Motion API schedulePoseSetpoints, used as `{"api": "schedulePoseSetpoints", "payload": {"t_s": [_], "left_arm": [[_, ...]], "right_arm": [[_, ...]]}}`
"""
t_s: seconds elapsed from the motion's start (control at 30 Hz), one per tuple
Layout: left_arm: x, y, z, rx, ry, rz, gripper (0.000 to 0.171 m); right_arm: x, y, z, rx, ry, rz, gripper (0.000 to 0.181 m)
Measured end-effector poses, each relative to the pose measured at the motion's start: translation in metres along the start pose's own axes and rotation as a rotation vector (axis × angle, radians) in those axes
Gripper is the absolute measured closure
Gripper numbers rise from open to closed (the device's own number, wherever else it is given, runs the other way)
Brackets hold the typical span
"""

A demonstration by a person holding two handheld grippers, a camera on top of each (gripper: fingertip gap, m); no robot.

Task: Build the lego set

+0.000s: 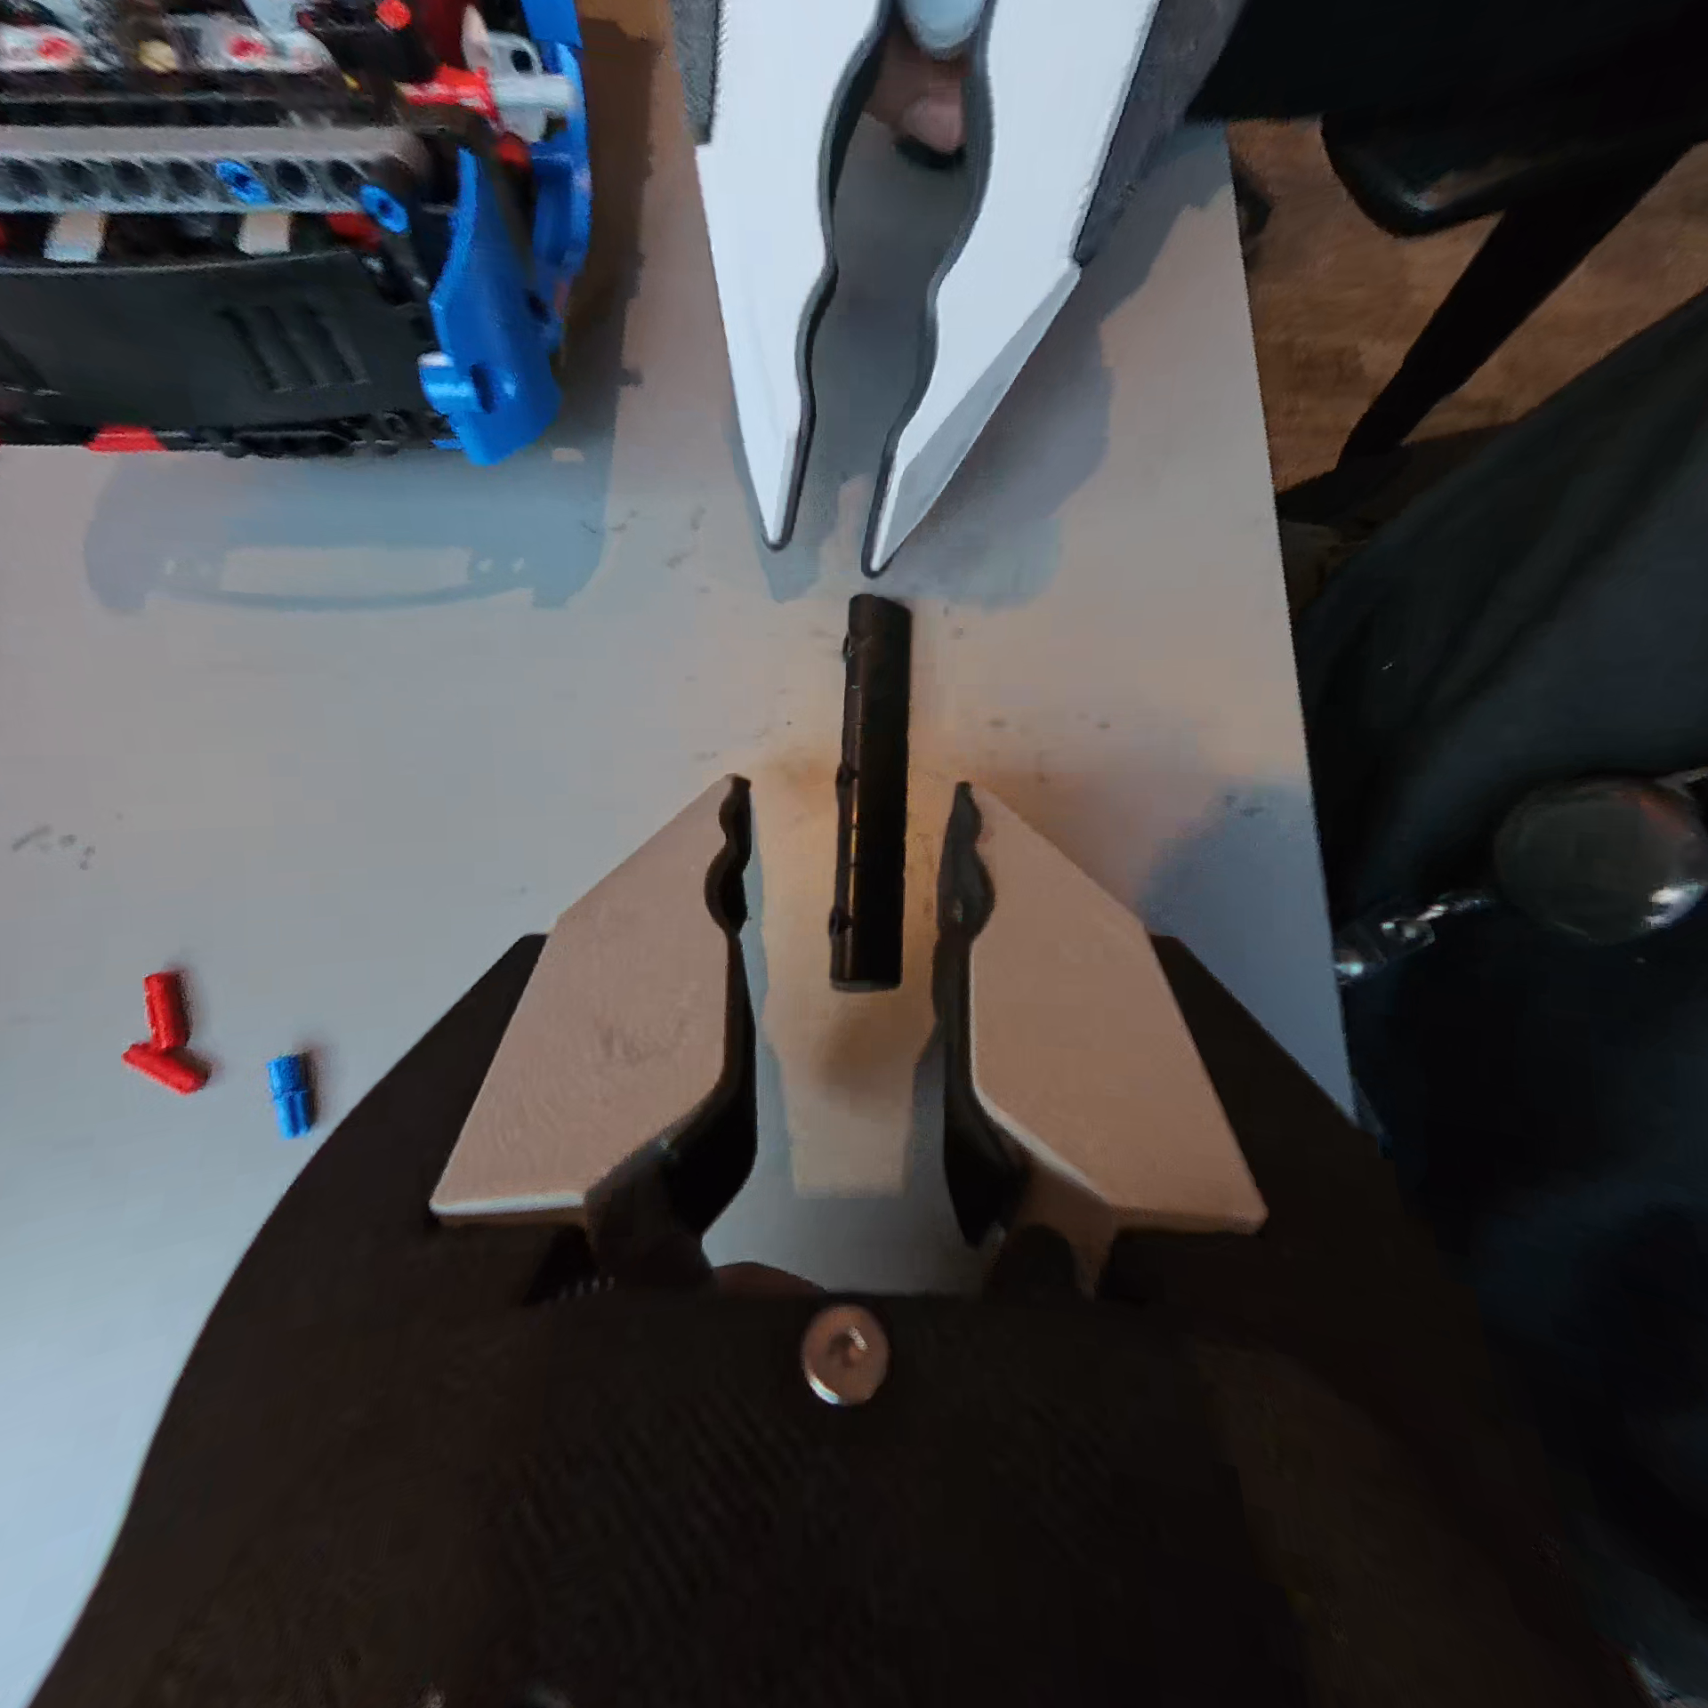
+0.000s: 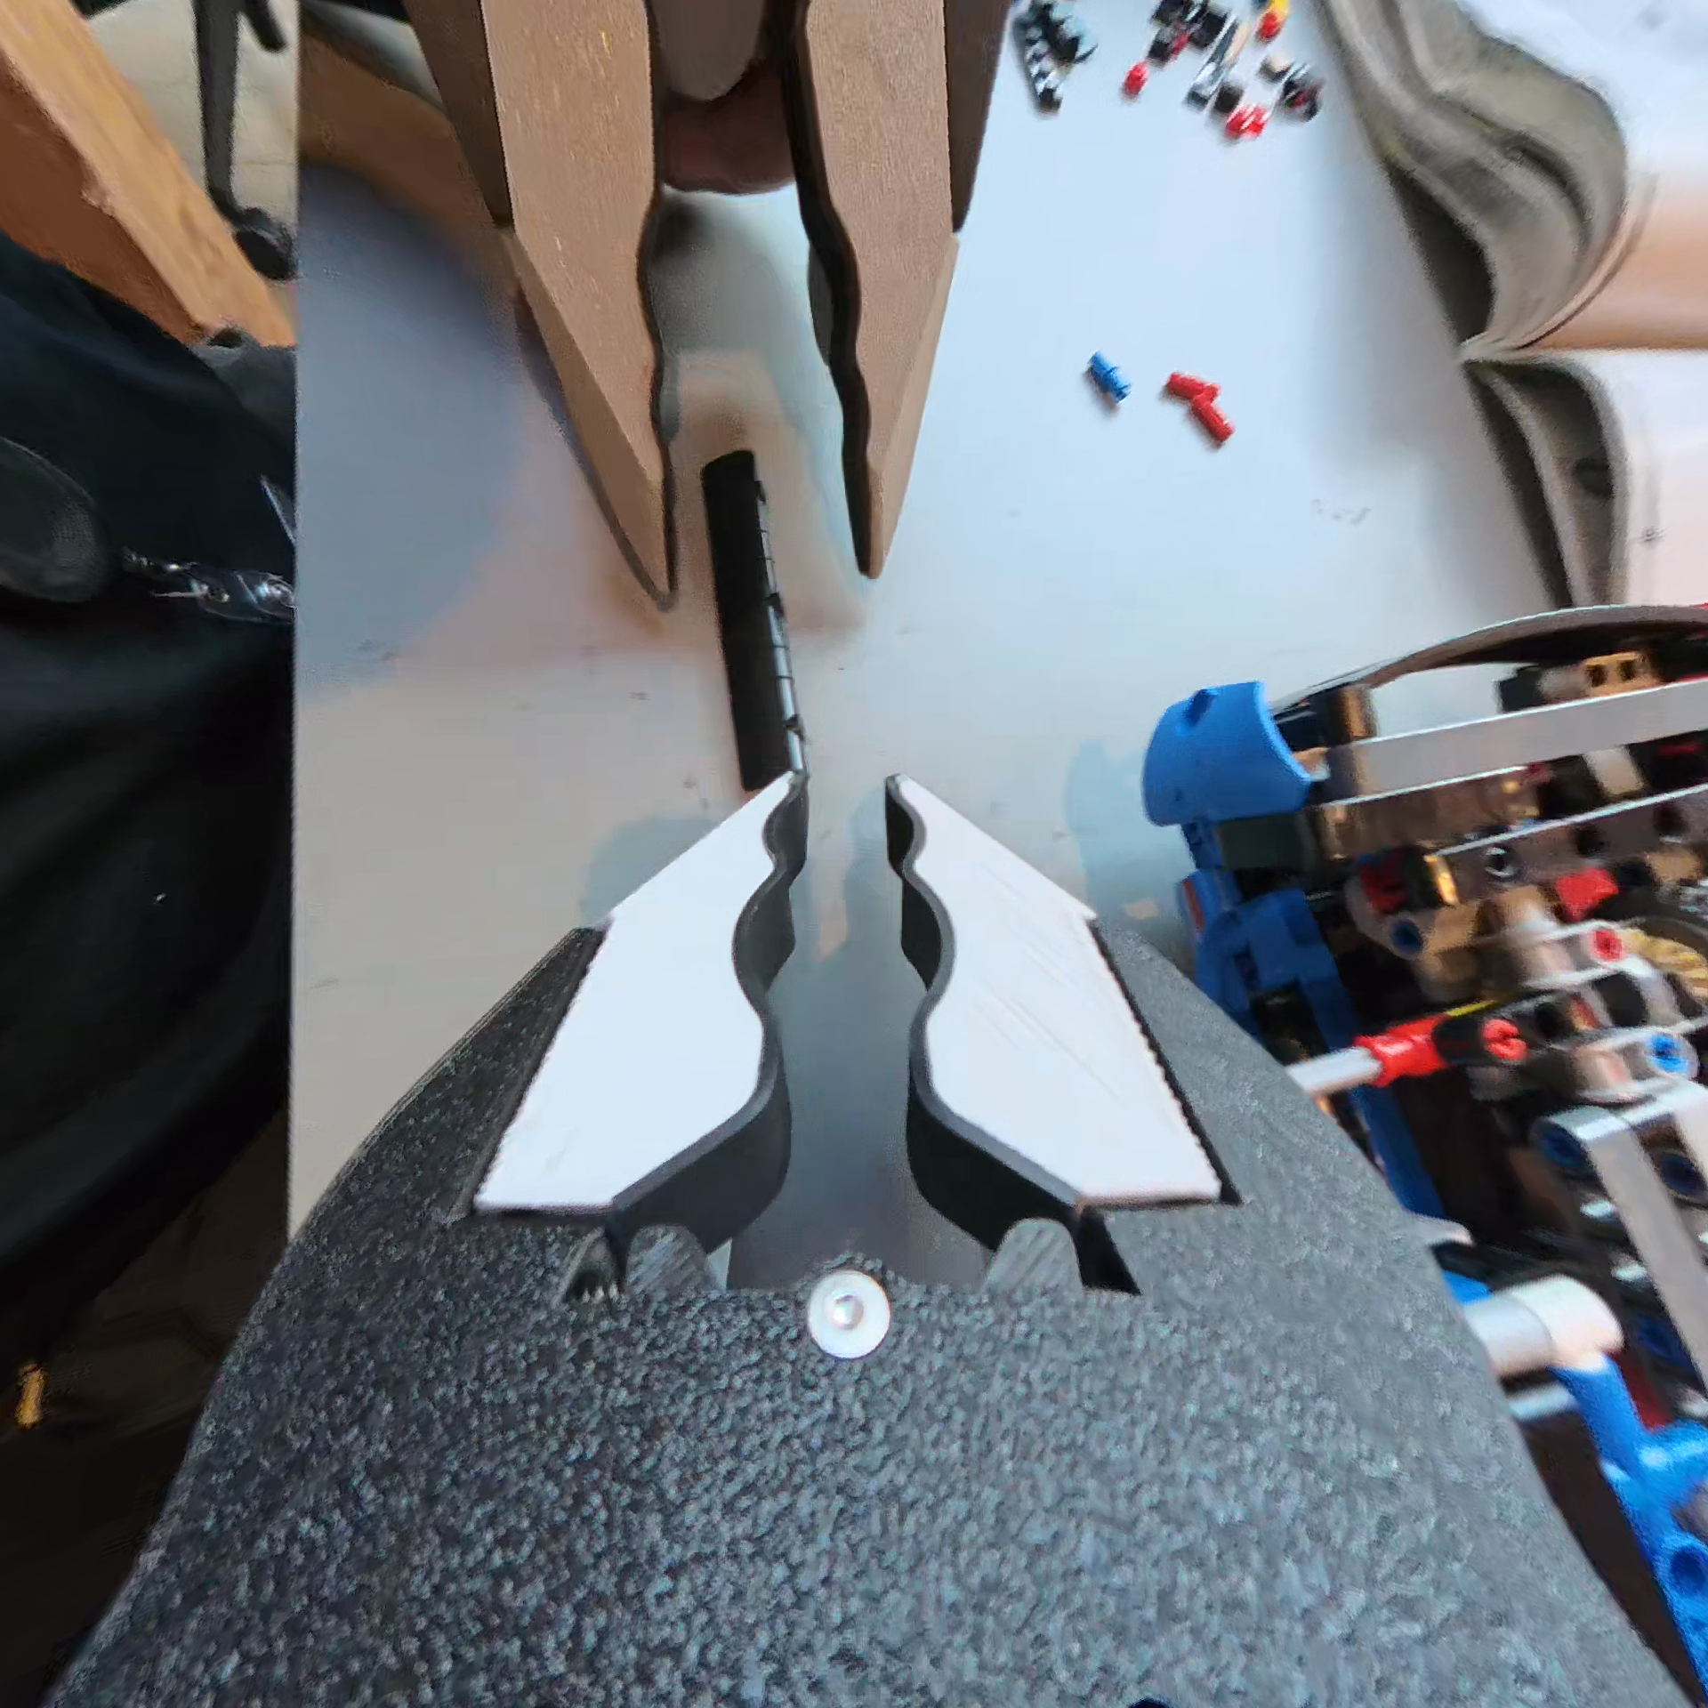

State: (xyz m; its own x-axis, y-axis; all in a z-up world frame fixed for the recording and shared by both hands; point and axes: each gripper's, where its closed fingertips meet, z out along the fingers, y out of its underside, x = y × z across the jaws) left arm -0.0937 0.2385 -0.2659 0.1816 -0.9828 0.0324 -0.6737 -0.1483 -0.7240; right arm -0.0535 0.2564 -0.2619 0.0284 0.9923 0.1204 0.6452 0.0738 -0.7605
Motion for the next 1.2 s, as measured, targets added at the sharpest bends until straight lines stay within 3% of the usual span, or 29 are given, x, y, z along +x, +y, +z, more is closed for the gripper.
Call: {"api": "schedulePoseSetpoints", "payload": {"t_s": [0.13, 0.27, 0.33, 0.4, 0.53, 0.67, 0.83, 0.97, 1.03, 1.2], "left_arm": [[-0.029, -0.029, -0.04, 0.104, -0.074, -0.036, 0.131], [-0.126, -0.049, -0.091, 0.104, -0.322, -0.121, 0.139], [-0.184, -0.045, -0.107, 0.052, -0.45, -0.138, 0.141], [-0.231, -0.034, -0.108, -0.003, -0.491, -0.152, 0.15], [-0.28, 0.018, -0.094, -0.197, -0.487, -0.252, 0.159], [-0.283, 0.075, -0.087, -0.346, -0.493, -0.323, 0.171], [-0.282, 0.08, -0.092, -0.326, -0.574, -0.264, 0.171], [-0.278, 0.076, -0.1, -0.298, -0.584, -0.298, 0.171], [-0.268, 0.066, -0.107, -0.275, -0.582, -0.302, 0.161], [-0.192, 0.017, -0.09, -0.163, -0.39, -0.273, 0.154]], "right_arm": [[0.016, -0.014, -0.009, 0.128, 0.101, 0.02, 0.164], [0.027, -0.027, -0.023, 0.25, 0.163, 0.053, 0.165], [0.027, -0.029, -0.026, 0.273, 0.156, 0.053, 0.165], [0.025, -0.029, -0.026, 0.274, 0.152, 0.045, 0.164], [0.023, -0.029, -0.024, 0.261, 0.157, 0.018, 0.163], [0.023, -0.028, -0.023, 0.256, 0.157, 0.016, 0.162], [0.029, -0.029, -0.025, 0.275, 0.162, 0.046, 0.163], [0.032, -0.03, -0.026, 0.278, 0.182, 0.051, 0.163], [0.033, -0.03, -0.027, 0.279, 0.204, 0.042, 0.162], [0.037, -0.03, -0.029, 0.282, 0.242, 0.038, 0.163]]}}
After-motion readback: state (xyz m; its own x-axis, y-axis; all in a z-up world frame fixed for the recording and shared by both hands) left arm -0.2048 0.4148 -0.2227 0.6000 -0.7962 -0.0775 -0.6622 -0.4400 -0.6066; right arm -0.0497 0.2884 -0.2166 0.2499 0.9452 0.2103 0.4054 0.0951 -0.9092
